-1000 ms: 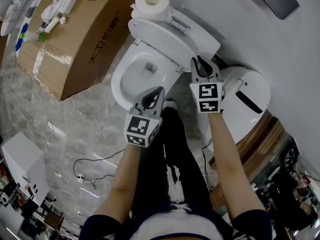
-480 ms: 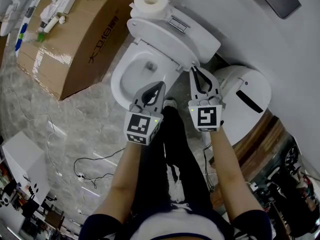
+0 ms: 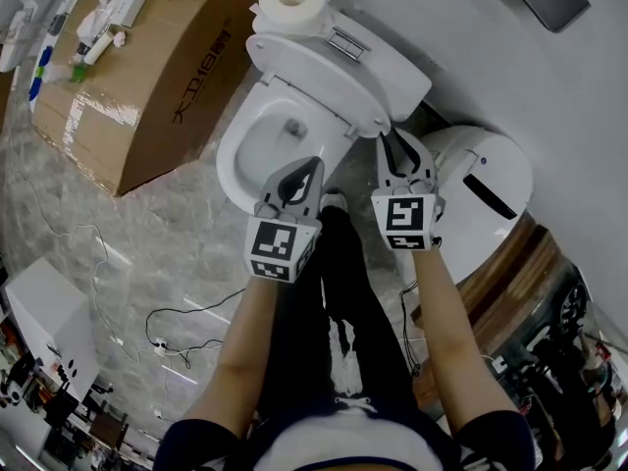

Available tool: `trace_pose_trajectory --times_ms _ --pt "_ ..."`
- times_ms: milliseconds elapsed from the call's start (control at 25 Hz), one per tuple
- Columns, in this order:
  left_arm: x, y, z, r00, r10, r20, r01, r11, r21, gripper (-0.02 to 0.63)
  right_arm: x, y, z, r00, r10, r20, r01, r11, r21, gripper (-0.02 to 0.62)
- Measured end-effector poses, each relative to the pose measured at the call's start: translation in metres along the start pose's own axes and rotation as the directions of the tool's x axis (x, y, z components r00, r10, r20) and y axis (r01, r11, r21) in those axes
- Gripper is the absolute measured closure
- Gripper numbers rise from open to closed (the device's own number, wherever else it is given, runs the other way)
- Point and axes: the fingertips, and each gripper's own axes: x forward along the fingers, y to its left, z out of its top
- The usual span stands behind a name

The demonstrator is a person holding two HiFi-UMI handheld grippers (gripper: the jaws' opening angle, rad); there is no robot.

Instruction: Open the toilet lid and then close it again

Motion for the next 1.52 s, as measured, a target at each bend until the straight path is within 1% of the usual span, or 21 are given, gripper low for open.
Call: trace_pose_trajectory --times_ms 80,160,200,280,320,400,520,640,840,1120,1320,1520 --pt "0.000 -0.001 -0.001 1.000 0.000 -0.003 0.000 1.000 0.002 0.601 0.004 -0.005 0.001 1.000 0.002 -0.006 -0.002 1.000 0.004 0.543" --pt "-0.001 0.000 -0.002 1.000 0.005 -0.005 -0.005 1.000 0.003 0.601 0.008 -0.008 0.004 1.000 0.011 -0.008 -0.011 1.000 0.003 0.535" --pt "-0.001 -0.001 -0.002 1.000 0.006 -0.006 -0.006 1.000 0.006 0.601 0.011 -0.008 0.004 1.000 0.022 -0.013 -0.022 1.000 0.003 0.525" --pt "-0.001 -0.002 -0.003 1.000 -0.003 -0.006 0.003 1.000 0.004 0.601 0.018 -0.006 0.003 0.998 0.053 -0.029 -0.052 0.999 0.007 0.479" --pt "-0.002 -0.004 -0.003 1.000 -0.010 -0.004 0.010 1.000 -0.003 0.601 0.021 -0.005 0.002 0.997 0.064 -0.037 -0.063 0.998 0.008 0.477" --pt "-0.002 -0.007 -0.002 1.000 -0.023 0.000 0.023 1.000 -0.013 0.601 0.026 -0.005 0.001 0.996 0.071 -0.049 -0.071 0.997 0.001 0.477" --pt "-0.002 -0.010 -0.003 1.000 -0.030 0.001 0.030 0.999 -0.009 0.601 0.033 -0.006 0.000 0.996 0.066 -0.067 -0.067 0.998 -0.006 0.479" --pt "-0.002 -0.012 -0.005 0.999 -0.037 0.001 0.037 0.999 -0.015 0.601 0.034 -0.010 -0.001 0.996 0.048 -0.073 -0.047 0.999 0.003 0.558" --pt "-0.004 -0.017 -0.006 0.999 -0.049 0.003 0.049 0.999 -0.021 0.601 0.031 -0.009 0.001 0.996 0.064 -0.064 -0.062 0.997 0.035 0.558" --pt "-0.008 -0.013 -0.006 1.000 -0.029 0.005 0.029 0.999 -0.033 0.600 0.025 0.001 0.001 0.996 0.073 -0.052 -0.070 0.996 0.055 0.558" --pt "-0.012 -0.012 -0.009 1.000 -0.020 0.007 0.021 0.999 -0.035 0.601 0.019 0.014 0.000 0.992 0.119 -0.039 -0.116 0.991 0.059 0.558" --pt "-0.014 -0.011 -0.011 1.000 -0.014 0.002 0.014 0.999 -0.040 0.600 0.016 0.022 -0.001 0.990 0.132 -0.044 -0.129 0.990 0.053 0.558"
